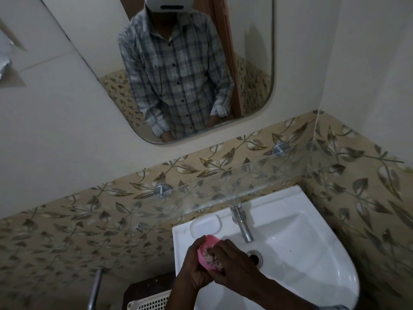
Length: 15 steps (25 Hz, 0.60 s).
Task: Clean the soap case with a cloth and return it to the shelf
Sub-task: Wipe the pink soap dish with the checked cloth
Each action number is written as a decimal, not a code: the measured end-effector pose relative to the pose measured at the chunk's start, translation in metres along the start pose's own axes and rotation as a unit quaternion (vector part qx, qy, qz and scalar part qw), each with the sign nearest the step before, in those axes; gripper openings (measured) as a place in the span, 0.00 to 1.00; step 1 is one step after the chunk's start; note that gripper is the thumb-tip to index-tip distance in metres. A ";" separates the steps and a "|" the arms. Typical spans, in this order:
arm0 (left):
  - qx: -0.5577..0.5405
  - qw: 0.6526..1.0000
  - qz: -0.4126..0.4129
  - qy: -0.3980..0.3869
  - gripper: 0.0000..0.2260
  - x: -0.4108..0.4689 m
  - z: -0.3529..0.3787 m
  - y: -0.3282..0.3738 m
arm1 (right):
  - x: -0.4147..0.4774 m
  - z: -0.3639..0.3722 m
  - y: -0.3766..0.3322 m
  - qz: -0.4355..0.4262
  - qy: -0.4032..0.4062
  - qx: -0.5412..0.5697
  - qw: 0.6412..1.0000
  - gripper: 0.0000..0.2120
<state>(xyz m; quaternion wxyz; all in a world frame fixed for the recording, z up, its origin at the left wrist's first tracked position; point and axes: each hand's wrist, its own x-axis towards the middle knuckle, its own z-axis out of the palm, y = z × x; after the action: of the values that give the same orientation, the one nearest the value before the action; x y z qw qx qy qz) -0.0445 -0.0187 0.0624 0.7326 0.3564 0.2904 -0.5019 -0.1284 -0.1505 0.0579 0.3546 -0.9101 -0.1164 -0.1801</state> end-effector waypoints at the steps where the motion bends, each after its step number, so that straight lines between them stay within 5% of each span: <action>1: 0.001 1.000 0.003 0.001 0.28 0.000 -0.001 0.001 | -0.003 0.001 0.000 -0.026 -0.009 0.016 0.999 0.21; 5: 0.038 0.999 0.028 0.013 0.36 0.000 -0.010 0.002 | -0.009 -0.013 0.025 -0.181 -0.078 -0.027 0.980 0.23; 12: 0.038 0.996 0.026 -0.070 0.34 -0.011 0.007 -0.001 | -0.002 -0.020 0.043 -0.249 -0.130 -0.035 0.959 0.20; 15: 0.057 0.997 0.044 -0.015 0.30 -0.014 0.008 -0.001 | 0.020 -0.042 0.066 -0.173 -0.106 -0.028 0.979 0.15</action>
<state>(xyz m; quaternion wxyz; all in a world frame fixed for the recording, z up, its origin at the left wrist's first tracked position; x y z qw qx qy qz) -0.0492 -0.0183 0.0781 0.7365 0.4026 0.2344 -0.4905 -0.0983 -0.2255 0.0552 0.2777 -0.8998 -0.3041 -0.1443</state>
